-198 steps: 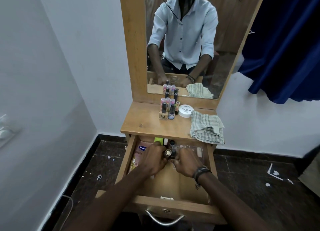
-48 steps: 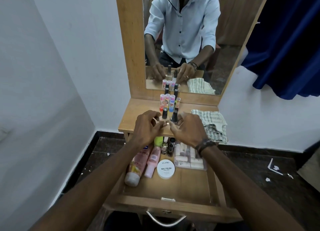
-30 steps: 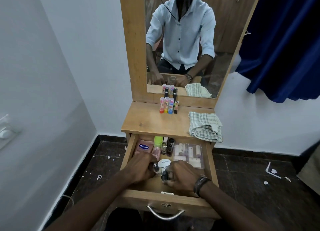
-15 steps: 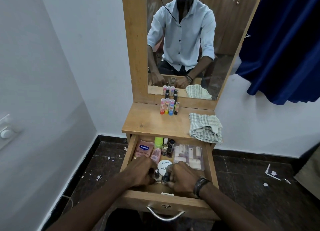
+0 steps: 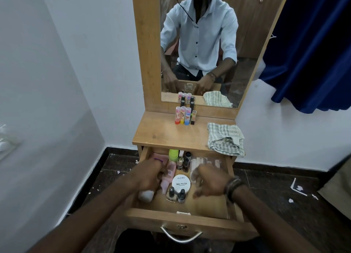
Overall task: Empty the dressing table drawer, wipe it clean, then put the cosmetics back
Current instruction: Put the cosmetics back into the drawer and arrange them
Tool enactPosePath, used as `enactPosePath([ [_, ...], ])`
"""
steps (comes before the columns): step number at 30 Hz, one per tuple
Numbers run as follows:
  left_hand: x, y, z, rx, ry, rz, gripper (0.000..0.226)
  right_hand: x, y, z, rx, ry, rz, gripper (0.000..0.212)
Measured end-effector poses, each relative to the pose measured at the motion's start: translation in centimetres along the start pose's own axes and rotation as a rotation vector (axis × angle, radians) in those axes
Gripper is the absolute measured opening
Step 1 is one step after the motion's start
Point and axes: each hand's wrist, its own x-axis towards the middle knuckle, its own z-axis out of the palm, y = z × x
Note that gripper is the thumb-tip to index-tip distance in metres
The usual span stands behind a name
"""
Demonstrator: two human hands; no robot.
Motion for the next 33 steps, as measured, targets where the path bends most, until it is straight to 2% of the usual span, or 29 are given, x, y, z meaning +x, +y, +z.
enactPosePath([
  [2,0.8,-0.7,-3.1,-0.058,0.085,0.004,0.024,-0.1,-0.3,-3.8,0.06,0.089,-0.001,0.033],
  [4,2.0,-1.1,-5.8,-0.179,0.249,-0.052,0.019,0.5,-0.5,-7.4,0.154,0.288,0.016,0.024],
  [7,4.9,-0.8,-8.1,-0.403,0.575,-0.087,0.019,3.3,-0.4,-10.7,0.228,0.64,0.062,0.022],
  [9,7.4,-0.5,-8.2,-0.488,0.705,-0.103,0.024,5.7,-0.5,-11.6,0.203,0.771,0.099,0.028],
  [12,11.2,-0.8,-7.7,-0.511,0.729,-0.137,0.022,8.8,-1.0,-12.0,0.073,0.81,0.081,0.036],
  [17,14.5,-1.4,-6.8,-0.57,0.773,-0.138,0.015,11.5,-1.8,-12.3,-0.117,0.843,0.001,0.029],
  [22,15.1,-1.9,-6.3,-0.637,0.756,-0.111,0.022,12.6,-2.0,-12.1,-0.227,0.803,-0.016,0.012],
  [25,15.4,-1.9,-5.9,-0.634,0.759,-0.078,0.017,12.8,-1.8,-12.1,-0.217,0.785,-0.045,0.004],
  [29,15.6,-1.5,-5.5,-0.631,0.761,-0.064,0.018,12.1,-1.9,-12.2,-0.162,0.75,-0.06,0.017],
  [33,13.5,-0.7,-5.8,-0.571,0.729,-0.002,0.022,10.0,-2.5,-11.8,-0.108,0.723,-0.077,0.016],
])
